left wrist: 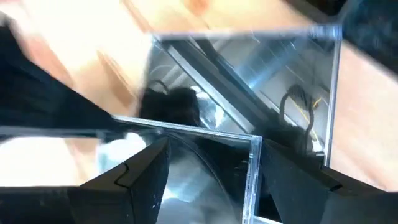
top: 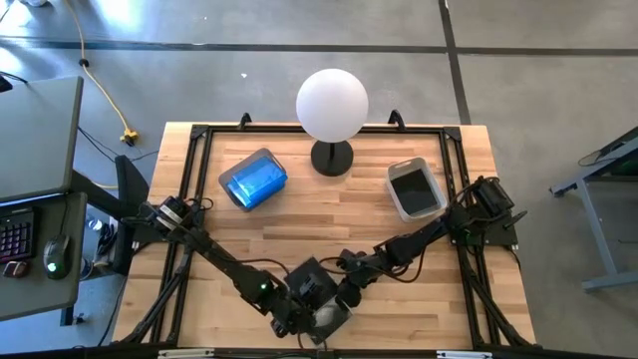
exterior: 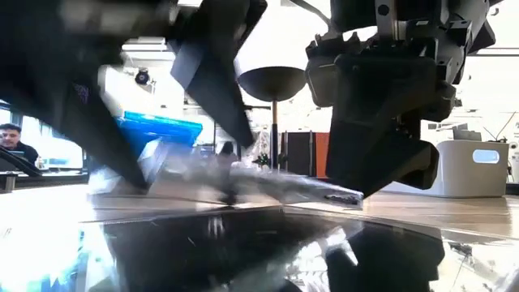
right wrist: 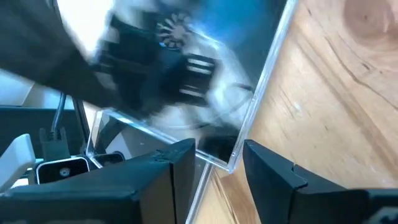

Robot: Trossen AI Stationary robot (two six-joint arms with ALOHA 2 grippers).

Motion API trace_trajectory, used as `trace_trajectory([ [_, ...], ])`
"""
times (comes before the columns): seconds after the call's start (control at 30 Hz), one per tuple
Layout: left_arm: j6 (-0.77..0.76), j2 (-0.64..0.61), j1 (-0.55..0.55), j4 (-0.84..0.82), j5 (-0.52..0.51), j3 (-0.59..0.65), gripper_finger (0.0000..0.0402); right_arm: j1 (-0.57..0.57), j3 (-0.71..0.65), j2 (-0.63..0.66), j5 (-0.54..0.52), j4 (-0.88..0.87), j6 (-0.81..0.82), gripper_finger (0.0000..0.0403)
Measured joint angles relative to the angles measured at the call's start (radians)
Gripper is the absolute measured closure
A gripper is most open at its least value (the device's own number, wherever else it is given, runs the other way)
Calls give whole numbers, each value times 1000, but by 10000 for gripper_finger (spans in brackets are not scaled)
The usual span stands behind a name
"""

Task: Pick & place jewel cases by type
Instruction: Put the top black CD case into the gray bin

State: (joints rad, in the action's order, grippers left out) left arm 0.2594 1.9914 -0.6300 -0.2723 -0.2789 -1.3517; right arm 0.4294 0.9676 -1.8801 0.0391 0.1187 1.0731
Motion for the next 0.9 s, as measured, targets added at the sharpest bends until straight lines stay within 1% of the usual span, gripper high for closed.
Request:
trace_trajectory([
  [0.2, -44, -3, -14, -163, -70, -102, 160, 0, 0, 0, 2, -8, -10, 274],
  [0.33, -99, 1, -8, -170, -21, -103, 160, 1, 0, 0, 1, -9, -26, 274],
  [0.43, -109, 39, -3, -180, -7, -101, 160, 1, 0, 0, 0, -8, -31, 274],
  [0.5, -109, 56, -4, -175, -7, -102, 160, 4, 0, 0, 0, -20, -34, 274],
  [0.57, -98, 58, -5, -215, -13, -105, 160, 5, 0, 0, 1, -36, -34, 274],
  [0.6, -98, 60, -5, -249, -28, -102, 160, 5, 0, 0, 0, -40, -34, 274],
  [0.73, -107, 56, -5, -266, -76, -102, 160, 3, 0, 0, -6, -48, -35, 274],
  [0.9, -99, 56, 7, -244, -45, -106, 160, -18, 0, 0, -40, -39, -48, 274],
])
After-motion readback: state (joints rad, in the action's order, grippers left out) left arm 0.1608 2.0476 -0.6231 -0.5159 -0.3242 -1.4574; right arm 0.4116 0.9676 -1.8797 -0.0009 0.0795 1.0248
